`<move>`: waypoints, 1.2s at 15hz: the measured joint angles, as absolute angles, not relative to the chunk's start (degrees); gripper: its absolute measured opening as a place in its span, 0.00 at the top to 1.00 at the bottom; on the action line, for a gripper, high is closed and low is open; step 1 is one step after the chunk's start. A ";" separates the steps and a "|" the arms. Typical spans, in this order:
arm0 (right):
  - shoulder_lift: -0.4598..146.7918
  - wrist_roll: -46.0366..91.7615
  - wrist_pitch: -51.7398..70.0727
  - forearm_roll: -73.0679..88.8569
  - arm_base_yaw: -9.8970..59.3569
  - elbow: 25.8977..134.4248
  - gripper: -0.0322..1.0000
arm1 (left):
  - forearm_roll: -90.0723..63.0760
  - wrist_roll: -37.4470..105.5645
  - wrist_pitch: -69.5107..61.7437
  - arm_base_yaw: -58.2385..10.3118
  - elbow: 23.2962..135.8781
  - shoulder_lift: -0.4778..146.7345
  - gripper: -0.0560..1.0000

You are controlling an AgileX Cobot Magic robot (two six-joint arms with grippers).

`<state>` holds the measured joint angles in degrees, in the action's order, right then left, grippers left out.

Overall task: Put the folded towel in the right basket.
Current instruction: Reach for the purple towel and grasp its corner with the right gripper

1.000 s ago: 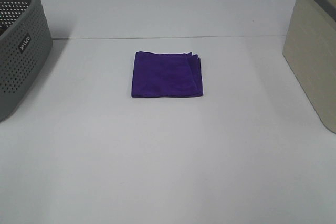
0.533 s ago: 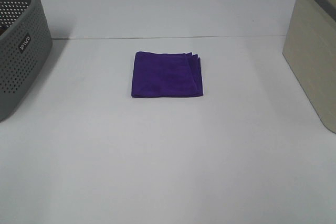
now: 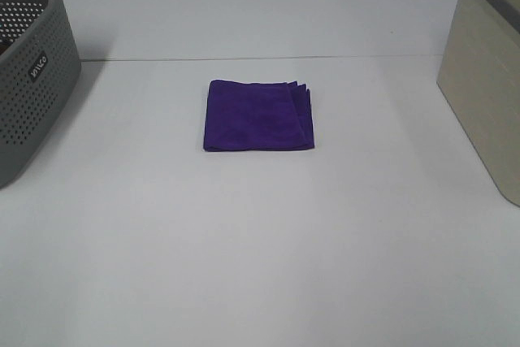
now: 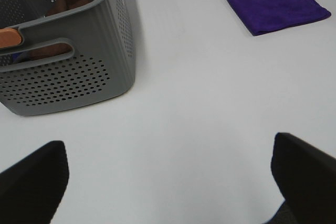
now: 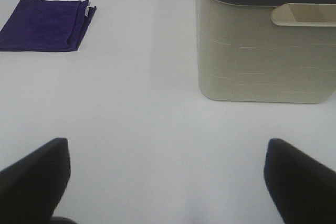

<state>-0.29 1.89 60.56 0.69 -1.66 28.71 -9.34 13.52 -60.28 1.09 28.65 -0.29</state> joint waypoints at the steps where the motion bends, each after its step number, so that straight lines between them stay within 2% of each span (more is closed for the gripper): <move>1: -0.29 1.89 60.56 0.69 -1.66 28.71 0.09 | -9.34 13.52 -60.28 1.09 28.65 -0.29 0.01; 18: 2.06 1.89 61.54 1.43 -1.66 30.14 0.09 | -9.34 13.52 -60.28 1.09 28.65 -0.29 0.01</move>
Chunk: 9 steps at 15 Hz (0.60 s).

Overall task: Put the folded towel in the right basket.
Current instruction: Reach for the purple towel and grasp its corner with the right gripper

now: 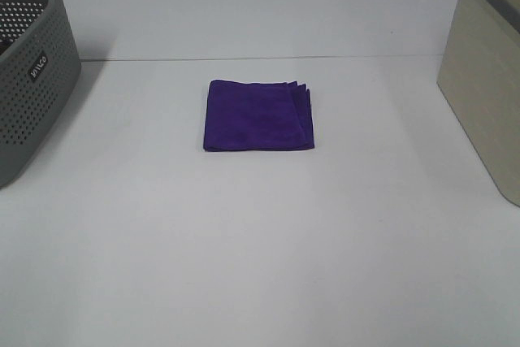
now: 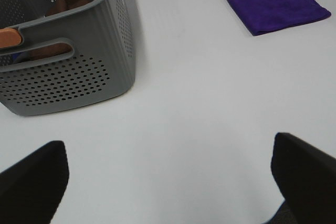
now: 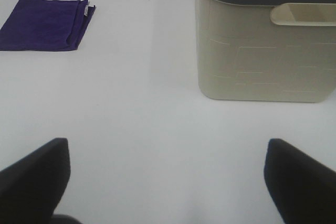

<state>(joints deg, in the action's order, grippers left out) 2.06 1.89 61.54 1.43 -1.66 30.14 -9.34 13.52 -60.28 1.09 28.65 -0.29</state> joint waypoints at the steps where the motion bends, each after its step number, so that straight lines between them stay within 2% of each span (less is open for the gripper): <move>1: 6.82 1.89 62.97 2.75 -1.66 32.49 0.09 | -9.34 13.52 -60.28 1.09 28.65 -0.29 0.01; 3: 18.16 1.89 65.15 4.47 -1.66 37.87 0.09 | -9.34 13.52 -60.28 1.09 28.65 -0.29 0.01; 5: 41.65 1.89 68.87 5.50 -1.66 50.53 0.09 | -9.34 13.52 -60.28 1.09 28.65 -0.29 0.01; 9: 59.19 1.89 67.04 8.54 -1.66 59.99 0.09 | -9.34 13.52 -60.28 1.09 28.65 -0.29 0.01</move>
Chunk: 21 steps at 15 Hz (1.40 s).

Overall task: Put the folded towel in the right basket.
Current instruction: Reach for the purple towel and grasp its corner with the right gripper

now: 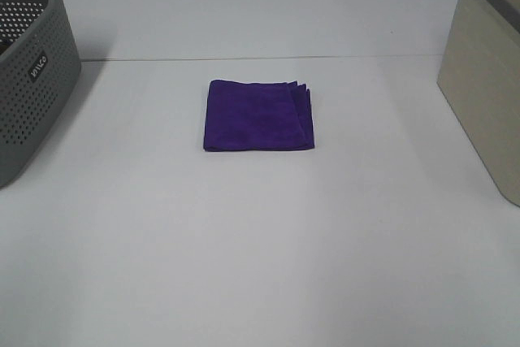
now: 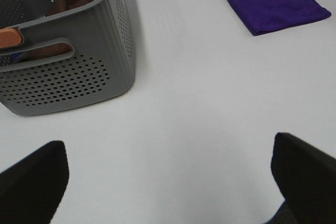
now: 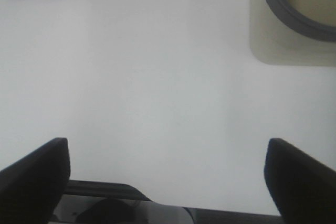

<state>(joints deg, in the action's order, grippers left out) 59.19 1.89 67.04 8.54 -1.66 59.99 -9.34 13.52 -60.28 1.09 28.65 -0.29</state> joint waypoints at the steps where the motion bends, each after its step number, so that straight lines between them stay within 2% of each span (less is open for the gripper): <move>1: 62.68 2.01 65.32 11.12 -1.66 61.02 0.09 | -9.34 13.52 -60.28 1.09 28.65 -0.29 0.01; 4: 72.94 4.01 60.39 19.02 -0.29 63.71 0.09 | -9.34 13.52 -60.28 1.09 28.65 -0.29 0.01; 6: 82.16 3.84 56.04 19.71 6.13 67.90 0.10 | -9.34 13.52 -60.28 1.09 28.65 -0.29 0.01; 7: 94.14 3.44 53.80 19.77 11.69 75.69 0.10 | -9.34 13.52 -60.28 1.09 28.65 -0.29 0.01; 8: 100.50 3.38 53.63 20.05 13.52 80.67 0.10 | -9.34 13.52 -60.28 1.09 28.65 -0.29 0.01; 15: 126.97 3.38 53.17 22.86 14.78 105.42 0.10 | -9.34 13.52 -60.28 1.09 28.65 -0.29 0.01; 18: 135.91 3.38 52.02 22.86 14.78 111.84 0.10 | -9.34 13.52 -60.28 1.09 28.65 -0.29 0.01; 21: 140.43 3.38 50.53 22.75 14.78 113.50 0.10 | -9.34 13.52 -60.28 1.09 28.65 -0.29 0.01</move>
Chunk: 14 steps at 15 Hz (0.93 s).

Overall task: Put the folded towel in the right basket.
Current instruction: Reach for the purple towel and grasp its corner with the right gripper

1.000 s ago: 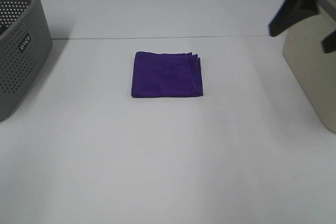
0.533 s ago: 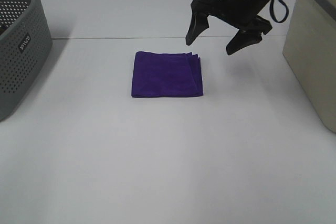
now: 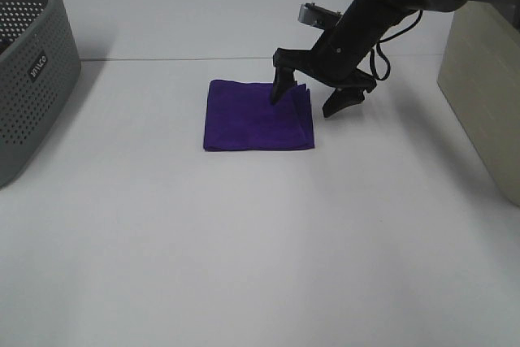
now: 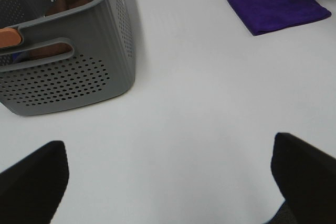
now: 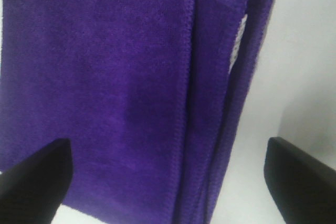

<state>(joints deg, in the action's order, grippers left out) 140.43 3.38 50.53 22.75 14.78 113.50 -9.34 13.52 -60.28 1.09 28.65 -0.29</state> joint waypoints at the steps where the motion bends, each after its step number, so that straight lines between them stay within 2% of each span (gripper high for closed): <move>1: 141.00 3.38 49.73 22.35 14.78 113.50 0.10 | -9.34 13.52 -60.28 1.09 28.65 -0.29 0.01; 14: 142.21 2.18 48.13 17.99 14.78 114.13 0.14 | -9.34 13.52 -60.28 1.09 28.65 -0.29 0.01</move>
